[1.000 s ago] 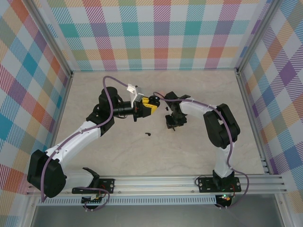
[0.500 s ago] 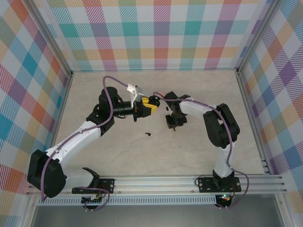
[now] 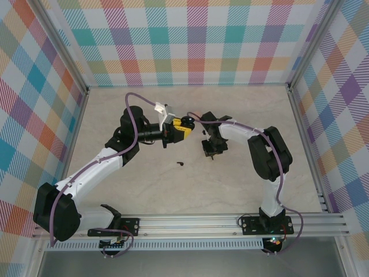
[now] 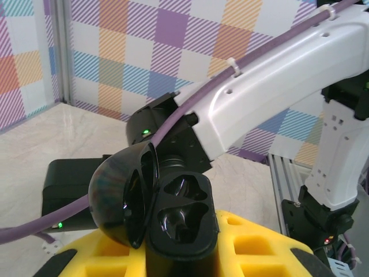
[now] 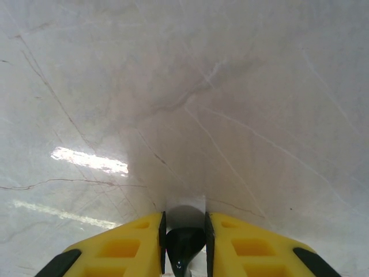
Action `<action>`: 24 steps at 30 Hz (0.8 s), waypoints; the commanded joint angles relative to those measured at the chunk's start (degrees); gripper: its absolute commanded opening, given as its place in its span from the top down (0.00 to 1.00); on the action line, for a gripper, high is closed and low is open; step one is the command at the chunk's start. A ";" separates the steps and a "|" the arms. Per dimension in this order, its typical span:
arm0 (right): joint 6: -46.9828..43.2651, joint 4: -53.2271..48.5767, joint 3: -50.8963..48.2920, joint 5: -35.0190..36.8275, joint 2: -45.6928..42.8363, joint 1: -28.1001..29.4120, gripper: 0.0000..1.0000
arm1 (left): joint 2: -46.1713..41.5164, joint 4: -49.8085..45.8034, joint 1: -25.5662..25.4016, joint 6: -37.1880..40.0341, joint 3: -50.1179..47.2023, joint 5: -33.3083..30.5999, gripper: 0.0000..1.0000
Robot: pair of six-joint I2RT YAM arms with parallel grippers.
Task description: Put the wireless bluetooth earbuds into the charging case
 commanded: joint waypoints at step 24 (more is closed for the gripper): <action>9.10 22.17 -13.12 -25.52 -27.76 -9.57 0.75 | 3.42 3.45 -0.54 -4.49 -4.00 -14.92 0.87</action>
